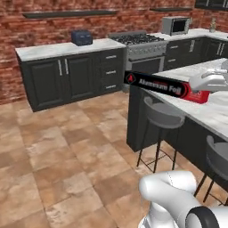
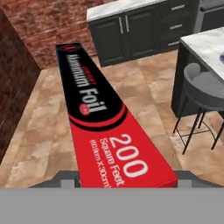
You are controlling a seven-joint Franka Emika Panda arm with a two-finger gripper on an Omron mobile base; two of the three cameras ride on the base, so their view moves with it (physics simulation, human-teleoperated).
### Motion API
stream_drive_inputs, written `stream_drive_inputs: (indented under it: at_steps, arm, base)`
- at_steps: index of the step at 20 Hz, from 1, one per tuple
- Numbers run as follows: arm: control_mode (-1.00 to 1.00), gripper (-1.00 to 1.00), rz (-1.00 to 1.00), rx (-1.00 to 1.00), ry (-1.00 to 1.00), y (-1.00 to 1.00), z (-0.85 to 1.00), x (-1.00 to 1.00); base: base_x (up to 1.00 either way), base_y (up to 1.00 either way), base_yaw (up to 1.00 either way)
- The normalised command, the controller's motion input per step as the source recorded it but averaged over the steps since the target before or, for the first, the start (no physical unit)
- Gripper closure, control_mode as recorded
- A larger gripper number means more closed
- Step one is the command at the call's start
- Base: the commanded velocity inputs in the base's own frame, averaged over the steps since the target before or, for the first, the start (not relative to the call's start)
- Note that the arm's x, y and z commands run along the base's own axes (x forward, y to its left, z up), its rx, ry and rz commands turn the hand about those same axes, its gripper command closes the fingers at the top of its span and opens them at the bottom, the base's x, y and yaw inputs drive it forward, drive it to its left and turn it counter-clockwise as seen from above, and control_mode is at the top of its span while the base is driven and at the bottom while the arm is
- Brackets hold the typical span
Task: Retrieve the tupperware and aluminum foil from the cabinet and place them on the dining counter near the plate with carrot and cucumber to prepare for storing leftovers.
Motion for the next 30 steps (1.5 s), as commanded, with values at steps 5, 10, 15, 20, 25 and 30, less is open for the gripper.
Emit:
stream_drive_inputs:
  at_steps: [5, 10, 15, 20, 25, 30]
  arm:
    - [1.00, 1.00, 0.00, 0.00, 0.00, 0.00, 0.00, 0.00]
    - [1.00, 1.00, 0.00, 0.00, 0.00, 0.00, 0.00, 0.00]
    - [1.00, 1.00, 0.00, 0.00, 0.00, 0.00, 0.00, 0.00]
    - [1.00, 1.00, 0.00, 0.00, 0.00, 0.00, 0.00, 0.00]
    - [1.00, 1.00, 0.00, 0.00, 0.00, 0.00, 0.00, 0.00]
    - [1.00, 1.00, 0.00, 0.00, 0.00, 0.00, 0.00, 0.00]
  base:
    - [0.82, 0.35, -0.62]
    - [0.80, 0.34, -0.63]
    - [0.80, 0.34, -0.62]
    - [0.81, 0.32, -0.61]
    - [0.80, 0.30, -0.62]
    - [0.85, 0.34, -0.60]
